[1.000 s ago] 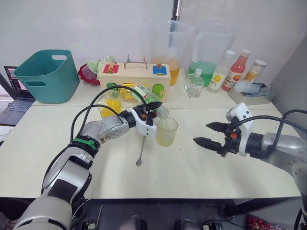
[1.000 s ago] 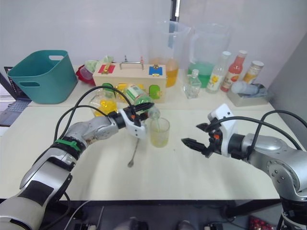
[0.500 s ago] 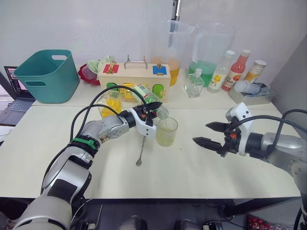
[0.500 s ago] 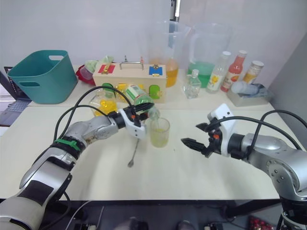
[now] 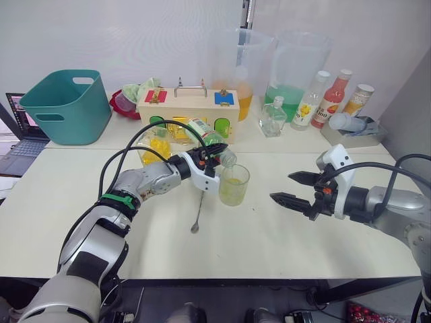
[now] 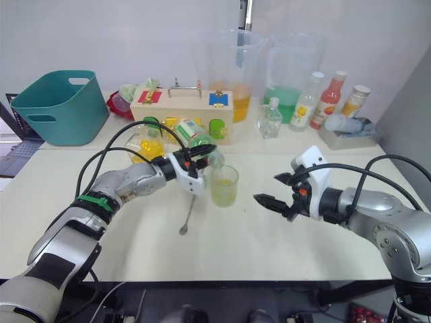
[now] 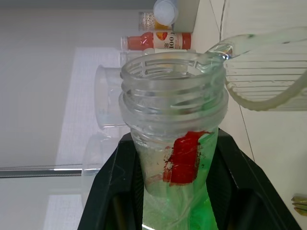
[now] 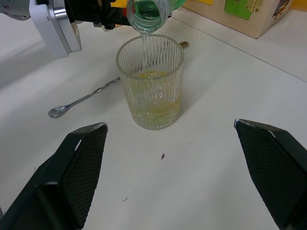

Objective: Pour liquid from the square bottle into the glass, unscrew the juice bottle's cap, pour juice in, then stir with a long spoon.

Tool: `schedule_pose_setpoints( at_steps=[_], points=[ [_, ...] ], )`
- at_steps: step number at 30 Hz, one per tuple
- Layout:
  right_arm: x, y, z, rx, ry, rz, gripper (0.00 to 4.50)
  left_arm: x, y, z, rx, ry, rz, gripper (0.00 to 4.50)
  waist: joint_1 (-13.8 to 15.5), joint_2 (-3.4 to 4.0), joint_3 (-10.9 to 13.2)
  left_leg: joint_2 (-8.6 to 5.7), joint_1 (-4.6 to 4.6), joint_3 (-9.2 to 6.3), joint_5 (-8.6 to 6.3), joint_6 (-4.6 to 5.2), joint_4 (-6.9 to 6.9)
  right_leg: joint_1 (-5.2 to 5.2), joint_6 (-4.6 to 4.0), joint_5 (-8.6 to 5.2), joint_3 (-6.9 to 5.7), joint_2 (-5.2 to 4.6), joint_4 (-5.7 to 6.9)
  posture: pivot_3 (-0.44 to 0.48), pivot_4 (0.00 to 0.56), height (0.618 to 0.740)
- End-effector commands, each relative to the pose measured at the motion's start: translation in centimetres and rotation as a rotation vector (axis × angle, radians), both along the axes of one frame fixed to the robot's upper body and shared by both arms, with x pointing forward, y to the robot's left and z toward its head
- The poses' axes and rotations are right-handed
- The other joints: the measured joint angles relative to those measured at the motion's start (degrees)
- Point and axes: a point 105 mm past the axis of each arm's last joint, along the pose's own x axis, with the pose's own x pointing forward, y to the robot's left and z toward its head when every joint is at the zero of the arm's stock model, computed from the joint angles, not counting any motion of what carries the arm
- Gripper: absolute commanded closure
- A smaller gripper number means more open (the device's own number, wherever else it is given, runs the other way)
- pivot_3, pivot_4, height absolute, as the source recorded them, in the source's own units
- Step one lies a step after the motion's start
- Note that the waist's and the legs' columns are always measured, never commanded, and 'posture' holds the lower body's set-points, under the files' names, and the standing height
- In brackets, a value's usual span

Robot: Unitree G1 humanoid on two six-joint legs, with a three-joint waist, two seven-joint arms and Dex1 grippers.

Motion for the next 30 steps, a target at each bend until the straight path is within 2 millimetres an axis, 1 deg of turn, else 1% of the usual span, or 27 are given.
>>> schedule_pose_setpoints(
  at_steps=[1, 6, 12, 15, 19, 22, 24, 27, 29, 30],
  points=[
    [-0.2, 0.3, 1.0, 0.005, -0.041, 0.019, 0.01, -0.6, -0.8, 3.0, -0.065, -0.065, -0.048, 3.17, 0.0, 0.0, 0.0, 0.0, 0.0, 0.0, 0.0, 0.0, 0.0, 0.0, 0.0, 0.0, 0.0, 0.0, 0.0, 0.0, 0.15, 0.733],
    [-0.1, 0.4, 0.9, 0.004, -0.04, 0.021, 0.01, -0.7, -0.8, 2.9, -0.104, -0.009, -0.054, 3.17, -0.03, 0.0, 0.0, 0.0, 0.0, 0.0, 0.0, 0.0, 0.0, 0.0, 0.0, 0.0, 0.0, 0.0, 0.0, 0.0, 0.15, 0.733],
    [0.0, 0.5, 1.0, 0.003, -0.038, 0.029, 0.01, -0.6, -0.3, 3.0, -0.17, 0.083, -0.037, 3.17, -0.18, 0.0, 0.0, 0.0, 0.0, 0.0, 0.0, 0.0, 0.0, -0.03, 0.0, 0.0, 0.01, -0.01, 0.02, 0.0, 0.15, 0.733],
    [0.0, 0.6, 1.0, 0.002, -0.037, 0.034, 0.01, -0.5, 0.0, 3.4, -0.24, 0.142, -0.025, 3.17, -0.22, 0.0, 0.0, 0.0, 0.0, 0.0, 0.0, 0.0, 0.02, -0.03, 0.0, 0.0, 0.01, -0.01, 0.02, 0.0, 0.15, 0.733],
    [0.1, 0.6, 1.1, 0.003, -0.036, 0.04, 0.01, -0.3, 0.4, 4.6, -0.366, 0.229, -0.014, 3.17, -0.25, 0.0, 0.0, 0.01, 0.0, 0.0, 0.0, 0.0, 0.04, -0.02, 0.0, 0.0, 0.01, -0.01, 0.03, 0.0, 0.15, 0.733],
    [0.2, 0.7, 1.2, 0.003, -0.037, 0.049, 0.01, 0.0, 1.3, 6.2, -0.516, 0.322, 0.003, 3.17, -0.35, 0.0, 0.0, 0.01, -0.01, 0.0, 0.0, 0.0, 0.06, -0.02, 0.0, 0.0, 0.01, -0.01, 0.05, 0.0, 0.15, 0.733],
    [0.2, 0.7, 1.2, 0.003, -0.037, 0.051, 0.01, -0.1, 1.5, 6.5, -0.541, 0.345, 0.007, 3.17, -0.5, 0.0, 0.0, 0.01, -0.01, -0.01, 0.0, 0.0, 0.06, -0.02, 0.0, 0.0, 0.01, 0.0, 0.04, 0.0, 0.15, 0.733],
    [0.1, 1.0, 1.4, 0.018, -0.038, 0.082, 0.01, 0.2, 3.3, 8.1, -0.744, 0.498, 0.025, 3.17, -0.65, 0.0, 0.0, 0.0, 0.0, -0.01, 0.0, 0.0, 0.06, -0.01, 0.0, 0.0, 0.01, 0.0, 0.07, 0.0, 0.15, 0.733],
    [0.1, 1.1, 1.5, 0.022, -0.038, 0.094, 0.01, 0.1, 3.7, 8.4, -0.791, 0.551, 0.026, 3.17, -0.72, 0.0, 0.0, 0.01, 0.0, -0.01, 0.01, -0.01, 0.07, -0.01, 0.01, 0.0, 0.01, 0.01, 0.08, 0.0, 0.15, 0.733],
    [0.2, 1.3, 1.7, 0.026, -0.044, 0.111, 0.01, 0.0, 4.4, 9.0, -0.863, 0.59, 0.021, 3.17, -0.74, 0.0, 0.0, 0.01, 0.0, -0.01, 0.01, -0.01, 0.06, -0.01, 0.01, -0.01, 0.01, 0.02, 0.07, 0.0, 0.15, 0.733]
  ],
)
